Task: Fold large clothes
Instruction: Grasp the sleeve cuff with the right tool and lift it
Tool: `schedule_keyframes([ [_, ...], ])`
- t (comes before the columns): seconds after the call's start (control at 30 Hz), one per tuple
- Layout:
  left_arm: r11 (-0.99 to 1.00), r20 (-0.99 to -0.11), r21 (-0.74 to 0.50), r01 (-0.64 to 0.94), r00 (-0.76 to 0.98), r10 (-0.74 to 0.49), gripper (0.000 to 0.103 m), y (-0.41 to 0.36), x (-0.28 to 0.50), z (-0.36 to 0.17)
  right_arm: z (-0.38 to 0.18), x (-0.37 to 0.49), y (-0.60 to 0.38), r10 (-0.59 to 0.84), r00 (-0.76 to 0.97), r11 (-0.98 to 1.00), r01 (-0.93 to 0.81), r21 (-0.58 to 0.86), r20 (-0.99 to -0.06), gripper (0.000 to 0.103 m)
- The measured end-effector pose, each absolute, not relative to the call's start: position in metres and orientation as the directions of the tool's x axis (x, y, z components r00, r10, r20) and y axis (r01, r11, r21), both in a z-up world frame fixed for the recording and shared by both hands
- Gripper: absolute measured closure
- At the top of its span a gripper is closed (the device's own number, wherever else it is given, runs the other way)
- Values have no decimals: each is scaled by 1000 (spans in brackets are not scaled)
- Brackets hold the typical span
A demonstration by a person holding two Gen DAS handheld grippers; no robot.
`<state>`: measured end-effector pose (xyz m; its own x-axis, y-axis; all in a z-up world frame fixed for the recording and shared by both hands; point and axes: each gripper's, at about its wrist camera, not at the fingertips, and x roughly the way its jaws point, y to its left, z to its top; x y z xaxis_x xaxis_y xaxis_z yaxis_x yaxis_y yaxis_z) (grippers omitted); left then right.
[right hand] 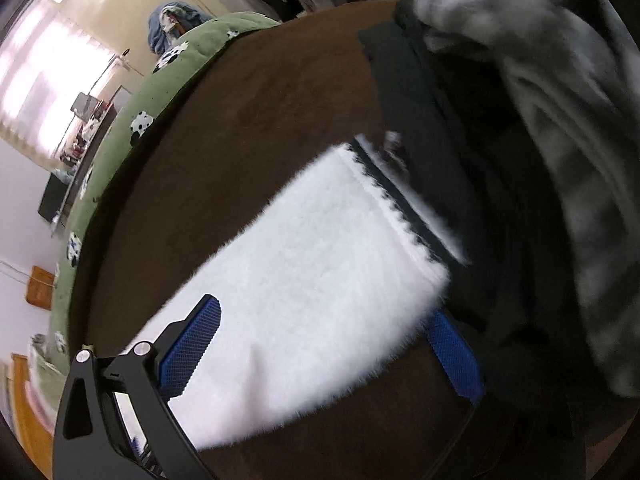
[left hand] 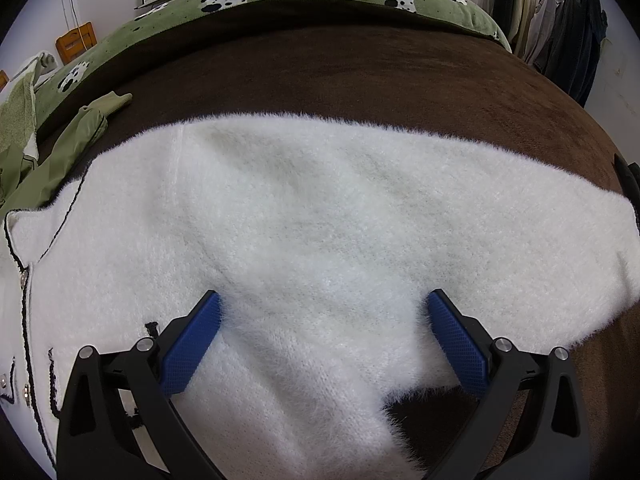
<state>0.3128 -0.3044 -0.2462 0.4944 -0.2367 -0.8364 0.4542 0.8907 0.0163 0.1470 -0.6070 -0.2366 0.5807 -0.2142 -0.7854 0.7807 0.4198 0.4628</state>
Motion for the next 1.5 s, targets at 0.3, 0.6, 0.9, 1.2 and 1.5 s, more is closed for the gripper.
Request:
schedule_keyframes([
  [0.3,891,-836,18,453,496,-235,5,-304,312,-246,-248,130,-620,-183,638,420,739,528,-748,92],
  [0.6,892,-835,19,451,498,-234,5,-305,312,-246,-250,120,-620,-164,693,498,673,547,-702,94],
  [0.9,893,-832,19,449,503,-235,5,-304,311,-247,-237,131,-615,-188,678,532,679,507,-711,94],
  [1.2,905,-826,3,426,511,-238,6,-293,312,-235,-139,161,-540,-241,746,756,545,362,-620,94],
  [1.5,943,-768,90,320,626,-139,6,-188,278,-173,-50,204,-392,-67,857,929,240,281,-511,94],
])
